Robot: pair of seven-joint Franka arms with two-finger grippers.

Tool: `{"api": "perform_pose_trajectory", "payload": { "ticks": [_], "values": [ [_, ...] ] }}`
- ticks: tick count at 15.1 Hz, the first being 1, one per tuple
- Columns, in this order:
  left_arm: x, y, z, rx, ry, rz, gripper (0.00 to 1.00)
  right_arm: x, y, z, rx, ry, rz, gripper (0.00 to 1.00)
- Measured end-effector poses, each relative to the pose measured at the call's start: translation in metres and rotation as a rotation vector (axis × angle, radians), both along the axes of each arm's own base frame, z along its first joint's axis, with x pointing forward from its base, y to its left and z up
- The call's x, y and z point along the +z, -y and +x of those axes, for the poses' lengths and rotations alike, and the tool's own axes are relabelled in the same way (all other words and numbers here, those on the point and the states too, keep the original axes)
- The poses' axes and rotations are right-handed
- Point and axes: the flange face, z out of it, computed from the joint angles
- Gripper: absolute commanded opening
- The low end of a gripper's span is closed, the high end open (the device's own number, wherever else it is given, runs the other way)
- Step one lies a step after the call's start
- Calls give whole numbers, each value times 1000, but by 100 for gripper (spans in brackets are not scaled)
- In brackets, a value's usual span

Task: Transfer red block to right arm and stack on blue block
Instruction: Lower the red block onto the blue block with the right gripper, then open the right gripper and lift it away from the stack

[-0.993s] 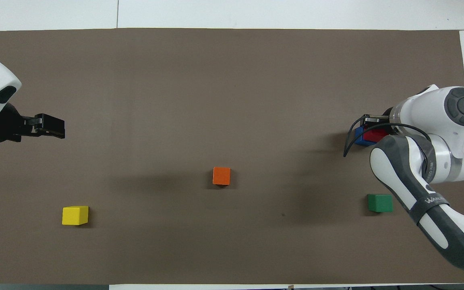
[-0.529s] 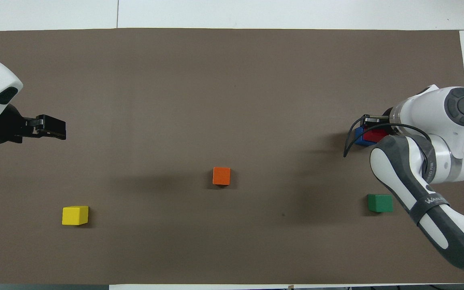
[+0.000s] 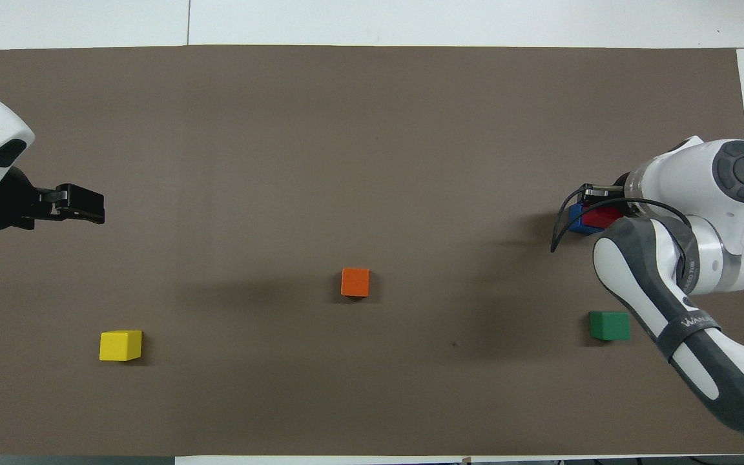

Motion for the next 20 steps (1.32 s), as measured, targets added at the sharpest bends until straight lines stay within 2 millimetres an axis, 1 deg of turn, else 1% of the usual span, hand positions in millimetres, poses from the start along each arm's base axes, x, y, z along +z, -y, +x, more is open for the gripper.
{"api": "perform_pose_trajectory", "payload": {
  "ticks": [1,2,3,4,6,9,10,17,19,20],
  "values": [
    [0,0,0,0,0,0,100,0,0,0,0,0,0,0],
    [0,0,0,0,0,0,100,0,0,0,0,0,0,9],
    [0,0,0,0,0,0,100,0,0,0,0,0,0,20],
    [0,0,0,0,0,0,100,0,0,0,0,0,0,37],
    [0,0,0,0,0,0,100,0,0,0,1,0,0,64],
    [0,0,0,0,0,0,100,-4,-2,-3,4,-10,0,92],
    [0,0,0,0,0,0,100,-7,-3,-4,5,-15,0,99],
    [0,0,0,0,0,0,100,-7,-5,-5,8,-18,0,100],
    [0,0,0,0,0,0,100,2,-5,-2,7,-20,-1,100],
    [0,0,0,0,0,0,100,11,-5,1,6,-23,-2,100]
  ]
}}
